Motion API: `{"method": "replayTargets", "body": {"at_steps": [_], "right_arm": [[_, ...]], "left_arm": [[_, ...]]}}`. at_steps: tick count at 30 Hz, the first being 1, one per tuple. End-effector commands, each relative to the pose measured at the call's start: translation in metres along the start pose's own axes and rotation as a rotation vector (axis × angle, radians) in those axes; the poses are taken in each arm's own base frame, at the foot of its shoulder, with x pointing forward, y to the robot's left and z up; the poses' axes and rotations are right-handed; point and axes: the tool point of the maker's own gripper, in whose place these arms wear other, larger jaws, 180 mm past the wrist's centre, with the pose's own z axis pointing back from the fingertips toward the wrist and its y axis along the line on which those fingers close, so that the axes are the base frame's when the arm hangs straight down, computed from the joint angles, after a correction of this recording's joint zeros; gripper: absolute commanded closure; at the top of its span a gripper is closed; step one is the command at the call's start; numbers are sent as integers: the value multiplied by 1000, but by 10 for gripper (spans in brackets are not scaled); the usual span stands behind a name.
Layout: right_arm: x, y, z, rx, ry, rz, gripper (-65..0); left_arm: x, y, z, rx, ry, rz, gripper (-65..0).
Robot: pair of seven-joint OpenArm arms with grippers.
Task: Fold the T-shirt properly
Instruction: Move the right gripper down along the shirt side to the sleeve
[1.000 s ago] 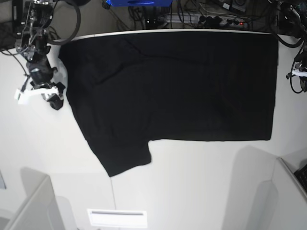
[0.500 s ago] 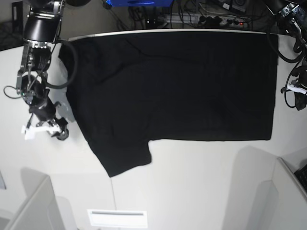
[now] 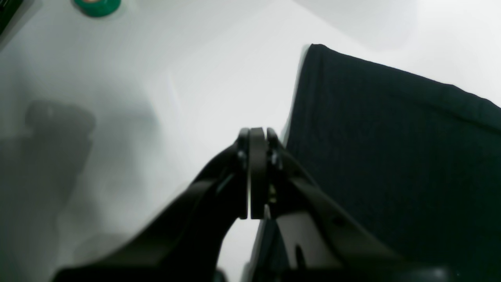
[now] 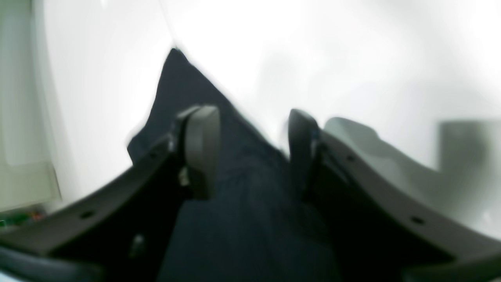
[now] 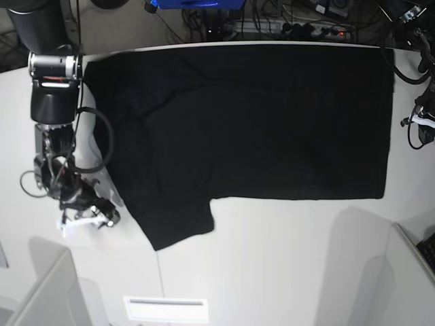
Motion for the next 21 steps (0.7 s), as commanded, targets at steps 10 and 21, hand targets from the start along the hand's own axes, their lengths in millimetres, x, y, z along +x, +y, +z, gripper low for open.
{"method": "replayTargets", "body": {"at_steps": [10, 21], "right_arm": [[41, 24, -33, -64, -62, 173, -375], [10, 31, -51, -19, 7, 173, -386]], "left_arm": [[14, 21, 5, 111, -5, -137, 0], [10, 25, 4, 132, 11, -153, 0]]}}
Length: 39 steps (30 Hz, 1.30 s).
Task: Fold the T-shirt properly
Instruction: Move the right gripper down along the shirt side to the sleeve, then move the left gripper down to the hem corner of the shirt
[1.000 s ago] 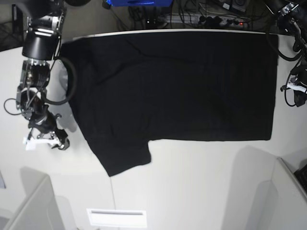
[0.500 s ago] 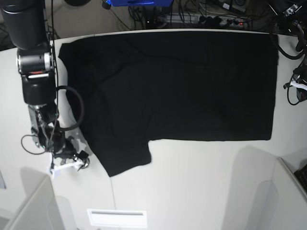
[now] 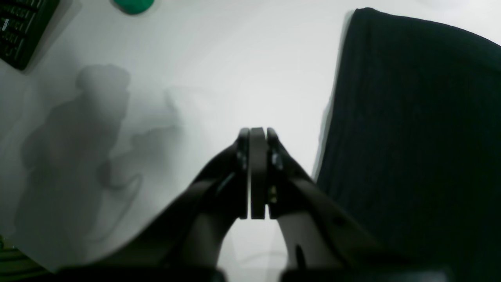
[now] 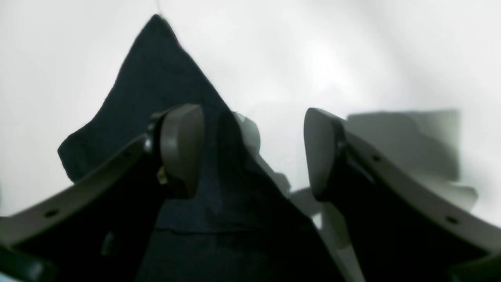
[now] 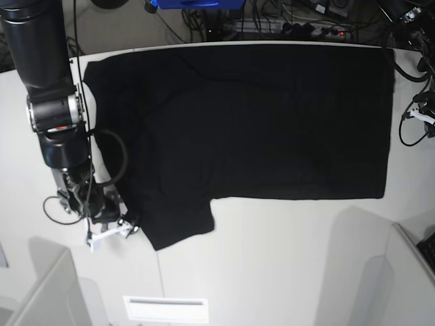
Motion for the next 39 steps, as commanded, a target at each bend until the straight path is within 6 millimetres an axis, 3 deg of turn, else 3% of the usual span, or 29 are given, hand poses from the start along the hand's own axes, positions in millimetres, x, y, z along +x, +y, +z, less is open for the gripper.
{"method": "replayTargets", "body": {"at_steps": [1, 8, 14, 22, 25, 30, 34, 39], "right_arm": [[18, 16, 2, 34, -36, 6, -386], [1, 25, -3, 51, -1, 11, -384], [-22, 32, -10, 28, 61, 157, -381], [-18, 25, -10, 10, 40, 168, -378], [-20, 25, -10, 6, 45, 184, -291], [-20, 26, -11, 4, 33, 207, -14], [-19, 25, -11, 2, 31, 203, 0], [-19, 25, -11, 1, 33, 203, 0]], "left_arm": [[19, 5, 4, 9, -54, -22, 0], [18, 5, 3, 9, -52, -20, 0], [17, 6, 4, 12, -48, -24, 0], [15, 6, 3, 14, -44, -25, 0], [16, 5, 3, 13, -46, -25, 0], [18, 5, 3, 11, -47, -30, 0], [26, 4, 2, 8, -67, -24, 0], [32, 4, -12, 3, -72, 31, -334]]}}
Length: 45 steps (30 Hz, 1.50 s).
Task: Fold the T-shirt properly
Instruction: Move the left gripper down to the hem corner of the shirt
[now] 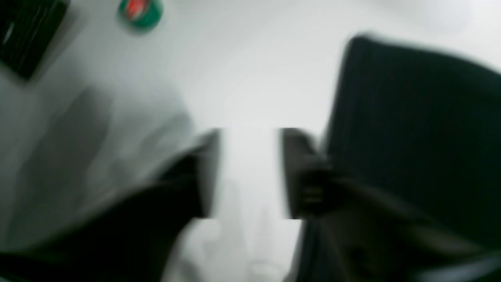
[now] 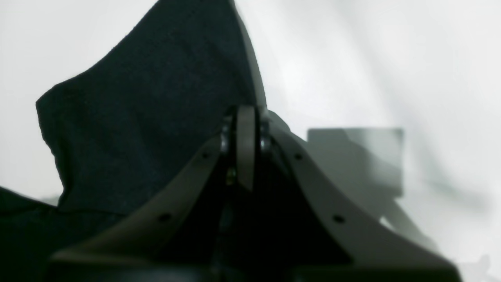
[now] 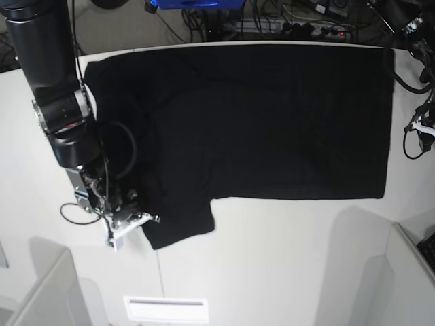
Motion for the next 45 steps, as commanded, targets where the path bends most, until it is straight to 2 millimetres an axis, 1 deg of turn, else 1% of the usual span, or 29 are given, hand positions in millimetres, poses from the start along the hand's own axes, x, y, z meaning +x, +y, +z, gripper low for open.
{"method": "replayTargets", "body": {"at_steps": [1, 2, 4, 7, 10, 12, 15, 16, 19, 20, 24, 31, 33, 36, 38, 42, 45], "right_arm": [[10, 1, 2, -6, 0, 7, 0], [10, 1, 2, -6, 0, 7, 0], [10, 1, 2, -6, 0, 7, 0], [10, 1, 2, -6, 0, 7, 0], [10, 1, 2, -7, 1, 8, 0], [10, 1, 2, -7, 1, 8, 0], [10, 1, 2, -7, 1, 8, 0], [10, 1, 2, -7, 1, 8, 0], [10, 1, 2, -6, 0, 7, 0], [11, 1, 2, -6, -1, 4, 0], [11, 1, 2, -5, -3, 0, 0], [11, 0, 3, -7, -3, 0, 0], [11, 0, 3, -7, -3, 0, 0], [11, 0, 3, -7, -3, 0, 0], [11, 0, 3, -7, -3, 0, 0], [11, 0, 3, -7, -2, 2, 0], [11, -1, 3, -11, -1, 5, 0]], "left_arm": [[14, 6, -3, 8, -31, 9, -387], [16, 5, -7, 5, -33, 27, -418], [23, 9, -17, 2, -32, 45, -444], [36, -6, -37, -47, -13, 0, -441], [41, -18, -56, -85, 23, -13, -441], [44, -20, -69, -99, 45, 5, -441], [46, -29, -85, -124, 72, 40, -441], [50, -31, -89, -131, 74, 47, -441], [61, -47, -103, -162, 43, 41, -441], [63, -48, -107, -161, 40, 21, -441], [60, -55, -126, -154, 84, -12, -441], [65, -55, -149, -115, 117, -22, -441], [64, -63, -154, -122, 120, -25, -441], [58, -76, -161, -135, 136, -43, -441], [52, -90, -165, -153, 151, -54, -441], [44, -107, -167, -178, 168, -61, -441], [39, -114, -167, -189, 176, -62, -441]]}}
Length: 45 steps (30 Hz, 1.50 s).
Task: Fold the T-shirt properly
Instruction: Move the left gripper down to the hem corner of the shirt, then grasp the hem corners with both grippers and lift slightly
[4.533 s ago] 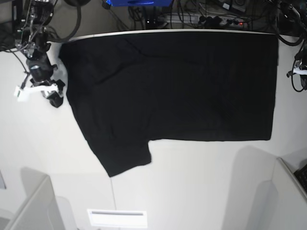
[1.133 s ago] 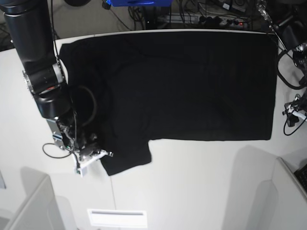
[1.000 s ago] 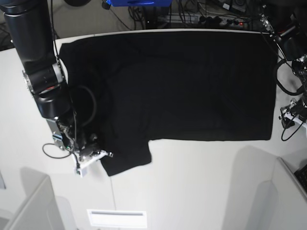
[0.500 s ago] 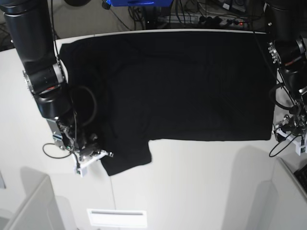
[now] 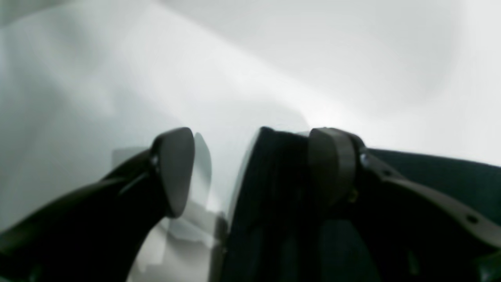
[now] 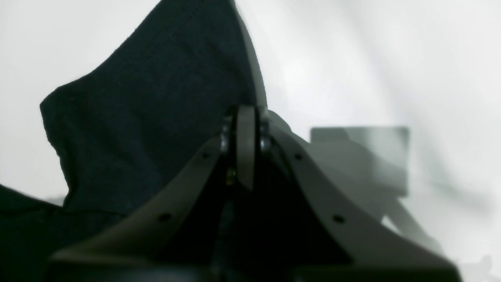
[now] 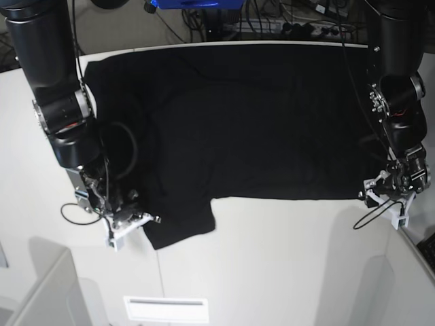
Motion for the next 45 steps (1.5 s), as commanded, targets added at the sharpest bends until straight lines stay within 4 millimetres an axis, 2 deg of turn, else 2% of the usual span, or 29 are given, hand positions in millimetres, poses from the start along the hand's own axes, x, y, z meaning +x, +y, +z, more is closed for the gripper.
{"method": "replayTargets", "body": {"at_steps": [1, 10, 15, 18, 25, 27, 32, 35, 37, 40, 45], "right_arm": [[12, -6, 4, -20, -4, 13, 0], [13, -10, 5, -26, -6, 12, 0], [13, -10, 5, -26, -6, 12, 0], [14, -10, 5, -26, -7, 11, 0], [14, -9, 5, -25, -7, 13, 0], [14, -9, 5, -25, -7, 13, 0], [13, -10, 5, -26, -5, 14, 0], [13, -10, 5, -26, -5, 14, 0], [13, -10, 5, -26, -5, 14, 0], [15, -9, 5, -23, -14, 9, 0], [17, -9, 6, -22, -20, 10, 0]], "left_arm": [[24, 5, 6, 7, -57, -3, -441], [20, 2, 4, 4, -48, -2, -439], [8, 7, 3, 13, -28, -5, -438], [-7, 10, 2, 20, -5, -12, -438], [-11, 11, 2, 22, 2, -13, -436], [-11, 11, 2, 21, 1, -12, -387], [-10, 11, 2, 20, -2, -8, -125], [-10, 11, 2, 19, -4, -7, -15], [-8, 11, 3, 17, -9, -8, 0], [10, 10, 8, 23, -56, -26, 0], [14, 17, 19, 56, -106, -80, 0]]}}
